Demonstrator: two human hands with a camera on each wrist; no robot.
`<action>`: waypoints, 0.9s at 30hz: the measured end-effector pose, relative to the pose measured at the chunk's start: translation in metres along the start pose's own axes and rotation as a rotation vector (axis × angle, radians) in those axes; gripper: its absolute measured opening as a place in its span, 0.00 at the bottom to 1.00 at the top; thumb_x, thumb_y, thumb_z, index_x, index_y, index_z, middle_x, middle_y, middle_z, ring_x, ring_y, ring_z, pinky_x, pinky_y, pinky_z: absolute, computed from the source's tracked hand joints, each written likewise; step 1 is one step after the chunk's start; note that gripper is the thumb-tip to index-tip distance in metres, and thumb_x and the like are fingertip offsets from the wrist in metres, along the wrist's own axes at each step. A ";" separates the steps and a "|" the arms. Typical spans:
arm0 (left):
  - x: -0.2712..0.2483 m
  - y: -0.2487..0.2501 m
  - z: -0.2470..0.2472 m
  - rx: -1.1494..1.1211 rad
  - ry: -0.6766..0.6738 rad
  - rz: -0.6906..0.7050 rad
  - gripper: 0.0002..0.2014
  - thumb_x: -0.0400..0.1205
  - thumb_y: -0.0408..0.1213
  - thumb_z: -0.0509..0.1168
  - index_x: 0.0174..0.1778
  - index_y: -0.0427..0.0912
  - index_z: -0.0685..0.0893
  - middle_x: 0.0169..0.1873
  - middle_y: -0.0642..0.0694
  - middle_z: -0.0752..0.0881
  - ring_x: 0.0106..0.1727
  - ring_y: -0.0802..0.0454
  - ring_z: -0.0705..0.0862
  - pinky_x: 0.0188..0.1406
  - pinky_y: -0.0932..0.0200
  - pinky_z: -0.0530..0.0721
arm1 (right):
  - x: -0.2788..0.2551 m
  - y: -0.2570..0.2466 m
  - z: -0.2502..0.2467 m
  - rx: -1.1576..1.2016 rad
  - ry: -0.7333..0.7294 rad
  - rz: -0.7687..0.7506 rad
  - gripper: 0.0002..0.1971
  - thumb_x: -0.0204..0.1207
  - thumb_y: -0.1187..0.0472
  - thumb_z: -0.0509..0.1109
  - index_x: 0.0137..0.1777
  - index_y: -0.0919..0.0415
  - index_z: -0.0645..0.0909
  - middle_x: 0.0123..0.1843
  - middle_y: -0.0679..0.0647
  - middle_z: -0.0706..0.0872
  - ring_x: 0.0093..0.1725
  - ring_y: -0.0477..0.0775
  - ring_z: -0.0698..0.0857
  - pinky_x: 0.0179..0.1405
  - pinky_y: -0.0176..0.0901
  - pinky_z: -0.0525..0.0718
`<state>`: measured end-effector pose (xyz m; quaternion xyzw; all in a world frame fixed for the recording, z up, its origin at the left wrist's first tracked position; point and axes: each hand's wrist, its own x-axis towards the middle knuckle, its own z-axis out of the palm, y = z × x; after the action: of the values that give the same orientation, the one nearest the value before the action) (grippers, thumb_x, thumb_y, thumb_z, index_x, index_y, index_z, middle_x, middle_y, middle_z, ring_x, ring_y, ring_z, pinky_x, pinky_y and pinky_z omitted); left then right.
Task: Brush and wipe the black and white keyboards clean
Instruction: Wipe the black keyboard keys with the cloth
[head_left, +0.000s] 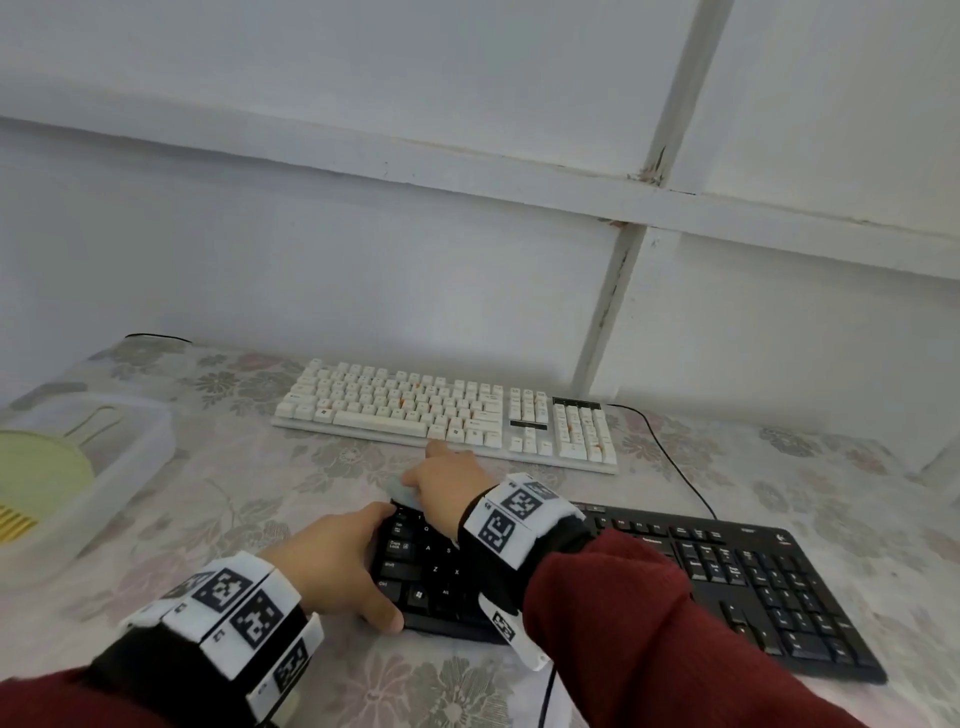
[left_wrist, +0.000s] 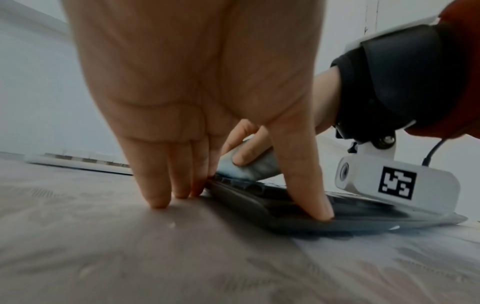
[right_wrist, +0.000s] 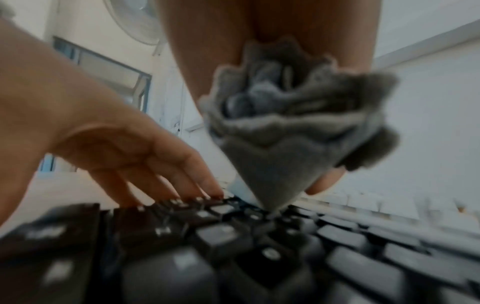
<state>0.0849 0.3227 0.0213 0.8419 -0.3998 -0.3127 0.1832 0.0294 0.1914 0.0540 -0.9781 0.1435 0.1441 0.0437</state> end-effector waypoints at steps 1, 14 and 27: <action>0.000 0.000 0.000 0.005 0.001 0.002 0.47 0.61 0.44 0.81 0.74 0.55 0.64 0.58 0.62 0.77 0.61 0.60 0.76 0.59 0.65 0.73 | -0.001 0.002 0.003 0.017 0.012 0.007 0.14 0.80 0.72 0.56 0.33 0.60 0.70 0.50 0.58 0.69 0.55 0.60 0.72 0.51 0.49 0.69; 0.001 -0.003 0.001 -0.035 -0.004 0.021 0.50 0.60 0.43 0.82 0.76 0.55 0.63 0.61 0.62 0.79 0.63 0.59 0.77 0.60 0.66 0.72 | -0.042 0.098 0.008 0.105 -0.087 0.262 0.19 0.85 0.55 0.58 0.66 0.67 0.79 0.70 0.62 0.77 0.66 0.64 0.80 0.70 0.52 0.76; -0.003 0.002 0.000 -0.040 -0.018 0.018 0.49 0.61 0.42 0.82 0.76 0.54 0.62 0.56 0.64 0.77 0.61 0.60 0.77 0.56 0.67 0.71 | -0.078 0.148 -0.008 0.007 -0.084 0.468 0.17 0.85 0.48 0.55 0.39 0.55 0.76 0.31 0.51 0.73 0.32 0.54 0.74 0.48 0.39 0.76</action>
<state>0.0823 0.3234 0.0235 0.8317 -0.4025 -0.3266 0.1991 -0.0830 0.0698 0.0780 -0.9112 0.3649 0.1903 0.0183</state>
